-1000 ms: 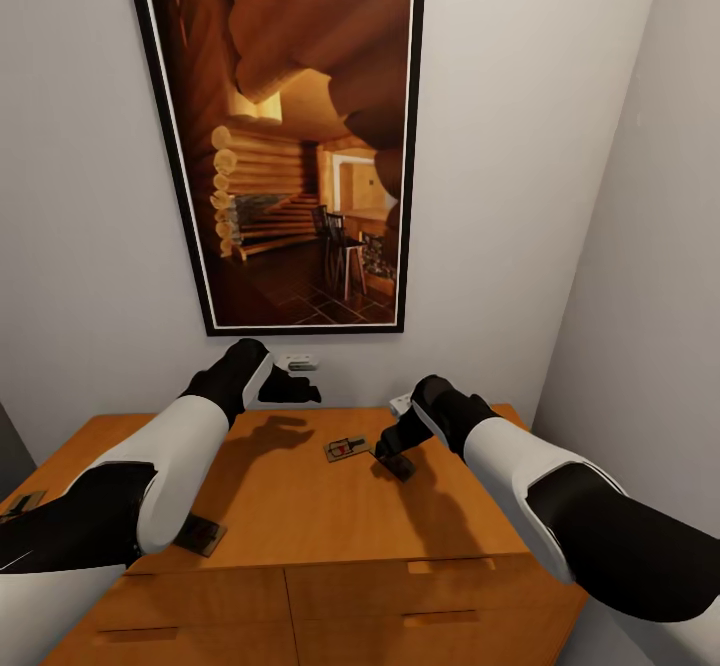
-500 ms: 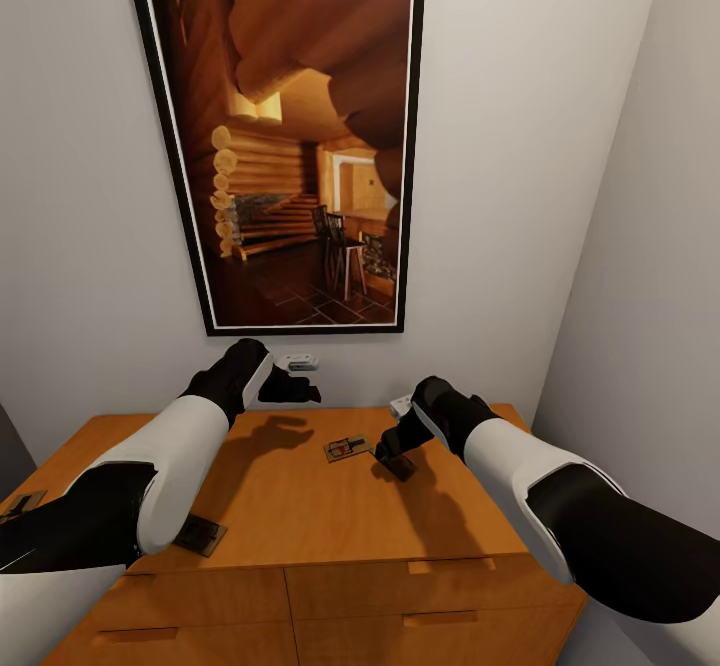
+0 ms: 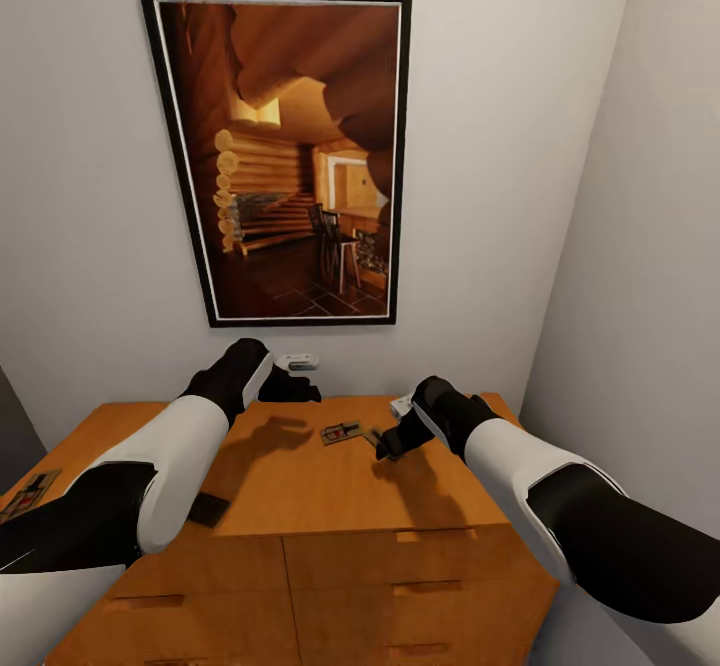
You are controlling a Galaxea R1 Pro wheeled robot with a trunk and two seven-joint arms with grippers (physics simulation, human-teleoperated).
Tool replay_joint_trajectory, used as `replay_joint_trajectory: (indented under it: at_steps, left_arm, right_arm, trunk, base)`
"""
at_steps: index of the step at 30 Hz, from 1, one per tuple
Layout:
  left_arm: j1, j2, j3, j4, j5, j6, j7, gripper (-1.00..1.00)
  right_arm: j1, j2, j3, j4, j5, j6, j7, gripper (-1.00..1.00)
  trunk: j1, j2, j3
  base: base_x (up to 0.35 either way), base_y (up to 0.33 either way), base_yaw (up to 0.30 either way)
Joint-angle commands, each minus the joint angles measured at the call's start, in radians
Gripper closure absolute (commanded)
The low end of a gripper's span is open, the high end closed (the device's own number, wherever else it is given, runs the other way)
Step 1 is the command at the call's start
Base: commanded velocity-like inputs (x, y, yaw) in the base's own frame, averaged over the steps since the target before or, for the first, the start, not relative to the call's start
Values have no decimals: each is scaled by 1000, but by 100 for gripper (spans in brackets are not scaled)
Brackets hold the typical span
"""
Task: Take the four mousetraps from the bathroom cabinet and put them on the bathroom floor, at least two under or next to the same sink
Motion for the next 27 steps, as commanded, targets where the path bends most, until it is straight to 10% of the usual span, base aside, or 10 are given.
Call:
replay_joint_trajectory:
  at_steps: [1, 27]
  left_arm:
    - [-1, 0, 2, -1, -8, 4, -5, -100]
    - [-1, 0, 2, 0, -7, 3, -5, -100]
  right_arm:
    - [-1, -1, 5, -1, 1, 3, 5, -100]
    - [-1, -1, 5, -1, 4, 3, 5, -100]
  trunk:
    - [0, -1, -1]
    - [0, -1, -1]
  base:
    - [-98, -26, 0]
    - [-16, -4, 0]
